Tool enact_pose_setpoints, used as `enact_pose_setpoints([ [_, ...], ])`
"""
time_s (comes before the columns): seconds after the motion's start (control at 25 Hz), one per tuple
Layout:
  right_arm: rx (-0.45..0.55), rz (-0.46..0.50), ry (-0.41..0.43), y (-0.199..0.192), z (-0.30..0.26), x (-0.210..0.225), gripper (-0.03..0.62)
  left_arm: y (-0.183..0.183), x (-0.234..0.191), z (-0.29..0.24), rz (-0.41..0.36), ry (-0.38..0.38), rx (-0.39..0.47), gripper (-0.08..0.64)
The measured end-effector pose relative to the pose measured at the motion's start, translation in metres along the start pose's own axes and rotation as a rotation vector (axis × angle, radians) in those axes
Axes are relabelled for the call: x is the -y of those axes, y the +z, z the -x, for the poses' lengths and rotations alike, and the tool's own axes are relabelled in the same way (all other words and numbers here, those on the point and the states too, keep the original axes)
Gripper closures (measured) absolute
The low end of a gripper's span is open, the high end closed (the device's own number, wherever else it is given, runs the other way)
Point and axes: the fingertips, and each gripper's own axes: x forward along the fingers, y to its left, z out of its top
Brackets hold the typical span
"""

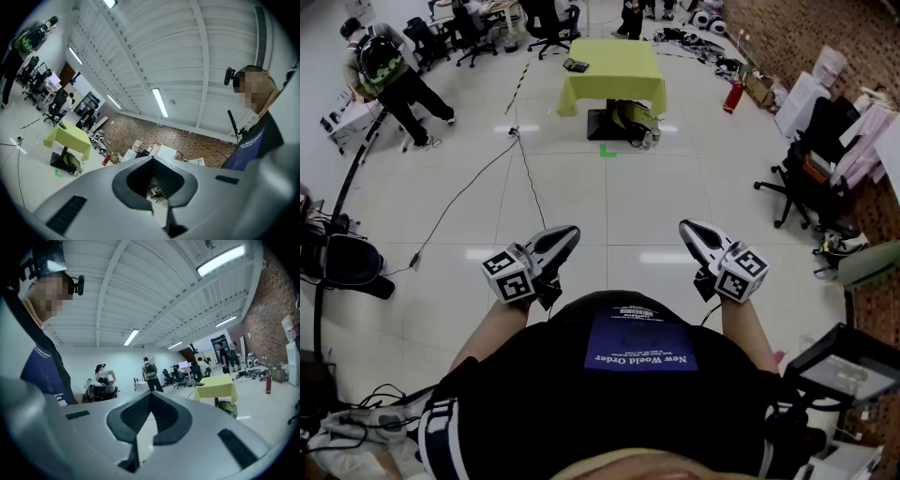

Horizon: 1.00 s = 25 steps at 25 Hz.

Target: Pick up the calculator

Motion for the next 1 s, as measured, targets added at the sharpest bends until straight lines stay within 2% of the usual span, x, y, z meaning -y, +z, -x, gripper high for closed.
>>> enact_pose_setpoints([
  [0.4, 0.028, 0.006, -0.019, 0.010, 0.055, 0.036, 0.604, -0.012, 0.030, -0.060, -0.027, -0.028, -0.020, 0.554],
  [0.72, 0.010, 0.008, -0.003, 0.004, 0.093, 0.072, 0.605, -0.042, 0.048, -0.114, 0.006, -0.039, -0.040, 0.554],
  [1.0, -0.004, -0.037, -0.015, -0.006, 0.084, 0.100, 0.604, -0.038, 0.032, -0.131, 0.042, -0.045, -0.044, 0.554],
])
